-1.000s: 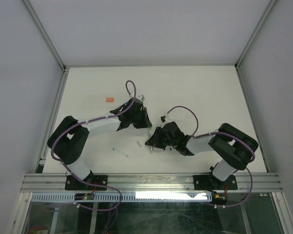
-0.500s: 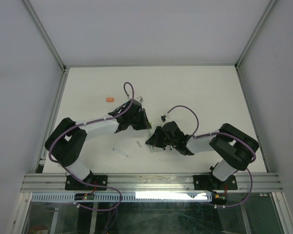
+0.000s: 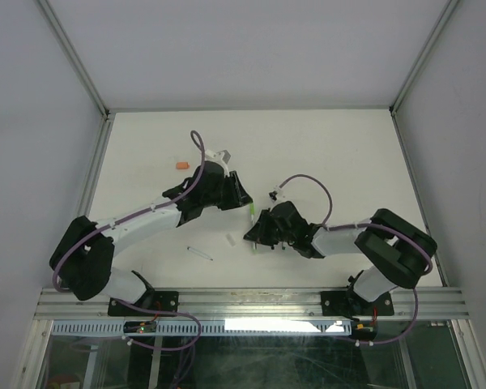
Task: Insert the pens into the pen caps
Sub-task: Insert the pen cap onto the pen, then press the pen cap onto the pen.
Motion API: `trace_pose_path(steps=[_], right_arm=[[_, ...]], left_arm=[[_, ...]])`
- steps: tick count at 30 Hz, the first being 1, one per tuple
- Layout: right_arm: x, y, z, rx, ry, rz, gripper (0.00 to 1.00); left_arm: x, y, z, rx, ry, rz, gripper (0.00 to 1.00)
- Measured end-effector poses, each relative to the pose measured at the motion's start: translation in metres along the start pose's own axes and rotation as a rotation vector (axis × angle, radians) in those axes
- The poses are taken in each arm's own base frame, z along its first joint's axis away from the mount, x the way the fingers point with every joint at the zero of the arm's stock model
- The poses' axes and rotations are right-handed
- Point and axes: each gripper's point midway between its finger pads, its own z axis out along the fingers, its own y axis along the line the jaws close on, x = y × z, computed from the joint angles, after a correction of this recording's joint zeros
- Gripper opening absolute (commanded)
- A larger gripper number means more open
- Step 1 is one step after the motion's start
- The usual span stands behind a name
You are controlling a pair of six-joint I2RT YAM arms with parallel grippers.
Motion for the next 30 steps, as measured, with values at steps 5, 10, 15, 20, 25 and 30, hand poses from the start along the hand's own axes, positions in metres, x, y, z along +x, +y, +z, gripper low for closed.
trace_pose_path(steps=[5, 10, 15, 20, 25, 30], right_arm=[[-0.017, 0.022, -0.02, -0.059, -0.061, -0.038, 0.0], [-0.06, 0.058, -0.055, -0.157, -0.256, -0.285, 0.0], [-0.098, 0.098, -0.088, -0.218, -0.408, -0.424, 0.0], [-0.129, 0.116, -0.115, -0.199, -0.563, -0.69, 0.0], [-0.147, 0.133, -0.136, -0.189, -0.663, -0.894, 0.0], [-0.157, 0.147, -0.147, -0.21, -0.731, -0.929, 0.0]], left_arm=[[-0.026, -0.022, -0.027, 0.057, -0.1, 0.025, 0.43], [-0.067, -0.056, -0.062, 0.123, -0.24, 0.07, 0.47], [-0.12, -0.104, -0.121, 0.224, -0.437, 0.122, 0.53], [-0.156, -0.14, -0.183, 0.316, -0.609, 0.171, 0.55], [-0.171, -0.158, -0.21, 0.361, -0.684, 0.228, 0.56], [-0.166, -0.163, -0.208, 0.382, -0.665, 0.281, 0.56]])
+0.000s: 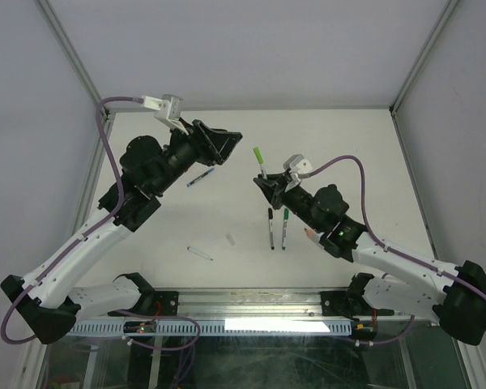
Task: Insert the pens into the pen caps
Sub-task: Press the pen cap onto the pen.
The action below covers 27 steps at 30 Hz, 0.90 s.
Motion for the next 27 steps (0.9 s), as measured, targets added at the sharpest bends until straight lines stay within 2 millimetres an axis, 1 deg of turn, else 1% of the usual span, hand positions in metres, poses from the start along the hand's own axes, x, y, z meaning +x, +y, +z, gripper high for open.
trace_pose_path(steps=[6, 15, 19, 24, 27], right_arm=[[-0.014, 0.003, 0.001, -0.013, -0.051, 0.003, 0.0], [-0.039, 0.014, 0.004, -0.071, -0.113, 0.027, 0.0], [-0.038, 0.018, 0.007, -0.09, -0.109, 0.039, 0.0], [-0.036, 0.021, 0.012, -0.103, -0.098, 0.045, 0.0], [-0.038, 0.022, 0.014, -0.106, -0.099, 0.054, 0.0]], left_arm=[[0.01, -0.007, 0.005, 0.052, 0.038, 0.011, 0.57], [0.038, -0.012, 0.018, 0.124, 0.131, 0.015, 0.58], [0.04, -0.018, 0.022, 0.165, 0.138, 0.015, 0.58], [0.042, -0.026, 0.02, 0.212, 0.148, 0.016, 0.59], [0.041, -0.028, 0.02, 0.224, 0.148, 0.018, 0.57]])
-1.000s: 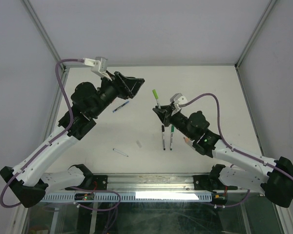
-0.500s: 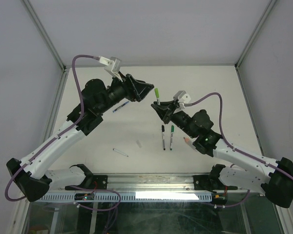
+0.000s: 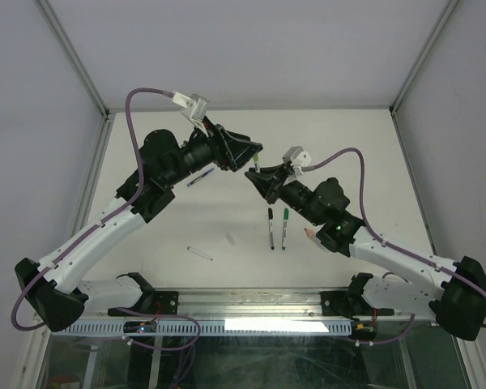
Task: Insert the pens into the pen caps
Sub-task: Press the pen cap onto the pen.
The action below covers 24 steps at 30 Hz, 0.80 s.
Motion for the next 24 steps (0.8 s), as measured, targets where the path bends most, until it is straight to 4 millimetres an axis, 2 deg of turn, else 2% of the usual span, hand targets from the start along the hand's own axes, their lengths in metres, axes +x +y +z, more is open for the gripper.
trace_pose_path(steps=[4, 9, 16, 19, 24], right_arm=[[-0.0023, 0.0008, 0.0024, -0.001, 0.001, 0.015, 0.0], [-0.0041, 0.0017, 0.0045, -0.001, 0.007, 0.034, 0.0], [-0.0039, 0.003, 0.0068, 0.0, 0.03, 0.061, 0.0], [-0.0029, 0.0027, 0.0071, 0.004, 0.049, 0.072, 0.0], [-0.0046, 0.0011, 0.0095, 0.035, 0.096, 0.142, 0.0]], left_arm=[[-0.0004, -0.0024, 0.0002, 0.013, 0.0, 0.004, 0.52], [0.0015, -0.0014, 0.0018, 0.015, 0.005, 0.005, 0.4], [0.0038, 0.0002, 0.004, 0.016, 0.01, 0.012, 0.14], [0.0045, 0.0019, 0.0044, 0.013, 0.013, 0.025, 0.0], [0.0015, 0.0055, 0.005, 0.002, 0.002, 0.042, 0.0]])
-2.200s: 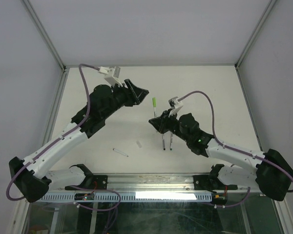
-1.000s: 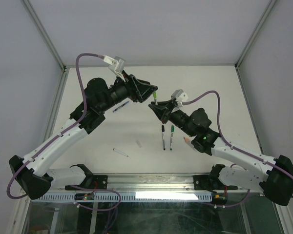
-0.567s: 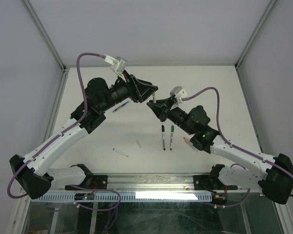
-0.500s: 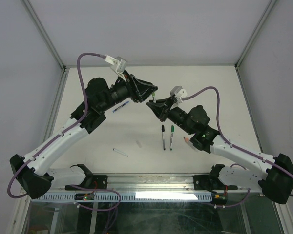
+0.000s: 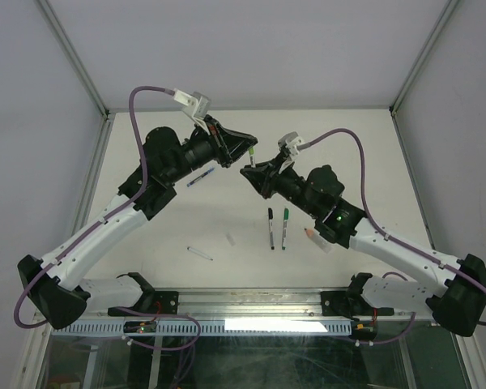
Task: Insert the pens into the pen caps
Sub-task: Press the pen cap onto the pen.
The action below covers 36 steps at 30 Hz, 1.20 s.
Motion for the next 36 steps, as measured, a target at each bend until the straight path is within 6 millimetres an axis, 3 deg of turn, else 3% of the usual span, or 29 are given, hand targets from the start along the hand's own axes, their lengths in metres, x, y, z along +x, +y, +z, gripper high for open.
trace_pose_path(steps=[10, 27, 36], right_arm=[[-0.023, -0.007, 0.014, 0.07, 0.047, 0.075, 0.0], [-0.109, -0.011, 0.041, 0.014, 0.126, -0.196, 0.0], [-0.14, -0.001, 0.058, -0.056, 0.149, -0.282, 0.0]], left_arm=[[-0.022, 0.005, 0.014, -0.03, -0.03, 0.021, 0.0], [-0.102, -0.016, 0.013, -0.013, -0.296, 0.08, 0.0], [-0.127, -0.026, 0.009, -0.013, -0.385, 0.132, 0.0]])
